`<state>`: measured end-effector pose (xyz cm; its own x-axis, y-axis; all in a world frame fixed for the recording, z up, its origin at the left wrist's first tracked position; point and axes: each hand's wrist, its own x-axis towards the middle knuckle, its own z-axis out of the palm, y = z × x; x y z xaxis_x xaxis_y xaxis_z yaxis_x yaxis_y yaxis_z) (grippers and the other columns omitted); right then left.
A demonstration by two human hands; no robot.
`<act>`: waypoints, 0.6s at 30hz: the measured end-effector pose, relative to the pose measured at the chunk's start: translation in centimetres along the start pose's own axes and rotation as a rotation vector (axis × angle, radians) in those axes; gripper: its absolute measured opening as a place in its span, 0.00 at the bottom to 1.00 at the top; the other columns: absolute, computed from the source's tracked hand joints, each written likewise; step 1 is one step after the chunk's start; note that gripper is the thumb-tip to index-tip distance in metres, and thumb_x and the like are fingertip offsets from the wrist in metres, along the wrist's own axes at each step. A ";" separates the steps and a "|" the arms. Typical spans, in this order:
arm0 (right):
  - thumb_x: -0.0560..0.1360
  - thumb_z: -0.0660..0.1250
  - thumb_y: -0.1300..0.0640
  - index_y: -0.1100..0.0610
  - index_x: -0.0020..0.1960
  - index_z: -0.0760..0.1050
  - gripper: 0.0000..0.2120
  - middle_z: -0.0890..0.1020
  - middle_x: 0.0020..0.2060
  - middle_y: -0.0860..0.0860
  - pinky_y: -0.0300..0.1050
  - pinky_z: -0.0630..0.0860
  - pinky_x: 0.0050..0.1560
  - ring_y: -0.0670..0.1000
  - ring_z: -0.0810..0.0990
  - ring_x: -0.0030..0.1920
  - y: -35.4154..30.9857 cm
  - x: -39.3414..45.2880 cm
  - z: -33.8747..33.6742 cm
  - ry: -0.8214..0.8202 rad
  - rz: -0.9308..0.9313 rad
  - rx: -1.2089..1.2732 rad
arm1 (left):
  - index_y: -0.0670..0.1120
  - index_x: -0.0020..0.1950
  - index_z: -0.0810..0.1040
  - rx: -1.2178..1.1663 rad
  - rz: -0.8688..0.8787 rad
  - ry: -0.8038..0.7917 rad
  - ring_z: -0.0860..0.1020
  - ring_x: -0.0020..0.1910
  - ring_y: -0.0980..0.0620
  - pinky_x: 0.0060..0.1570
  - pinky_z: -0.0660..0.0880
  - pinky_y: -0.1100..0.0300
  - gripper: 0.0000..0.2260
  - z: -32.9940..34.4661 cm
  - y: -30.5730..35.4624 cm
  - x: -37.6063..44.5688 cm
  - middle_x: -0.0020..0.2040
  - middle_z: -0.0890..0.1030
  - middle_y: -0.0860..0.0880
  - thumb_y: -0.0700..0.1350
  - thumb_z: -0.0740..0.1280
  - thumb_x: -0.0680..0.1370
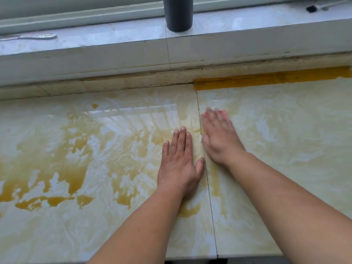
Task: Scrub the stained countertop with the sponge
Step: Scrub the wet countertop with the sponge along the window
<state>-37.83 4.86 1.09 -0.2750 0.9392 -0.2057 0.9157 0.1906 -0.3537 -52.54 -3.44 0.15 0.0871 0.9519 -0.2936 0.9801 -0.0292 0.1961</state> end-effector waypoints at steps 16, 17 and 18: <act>0.76 0.45 0.47 0.47 0.82 0.48 0.34 0.45 0.82 0.45 0.52 0.40 0.80 0.46 0.37 0.80 -0.1 -1.8 0.4 -0.050 -0.187 -0.040 | 0.47 0.83 0.30 0.015 -0.012 -0.014 0.24 0.79 0.52 0.81 0.34 0.47 0.36 0.0 0.1 -0.2 0.81 0.24 0.50 0.63 0.43 0.84; 0.76 0.46 0.47 0.46 0.82 0.49 0.34 0.46 0.82 0.44 0.50 0.40 0.80 0.45 0.38 0.80 1.1 -2.3 0.0 -0.034 -0.180 -0.052 | 0.47 0.83 0.30 0.019 -0.014 -0.016 0.24 0.79 0.52 0.81 0.34 0.47 0.36 -0.1 0.2 -0.3 0.81 0.24 0.50 0.63 0.43 0.84; 0.75 0.47 0.48 0.46 0.82 0.50 0.35 0.47 0.82 0.44 0.48 0.39 0.79 0.46 0.39 0.81 2.5 -2.7 -0.4 0.000 -0.131 -0.059 | 0.47 0.82 0.29 0.024 -0.015 -0.020 0.23 0.78 0.52 0.81 0.33 0.47 0.36 -0.1 0.2 -0.3 0.80 0.23 0.50 0.63 0.43 0.84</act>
<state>-34.70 2.86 1.12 -0.3930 0.9053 -0.1612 0.8878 0.3279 -0.3230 -52.39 -3.66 0.37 0.0759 0.9459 -0.3154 0.9853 -0.0226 0.1693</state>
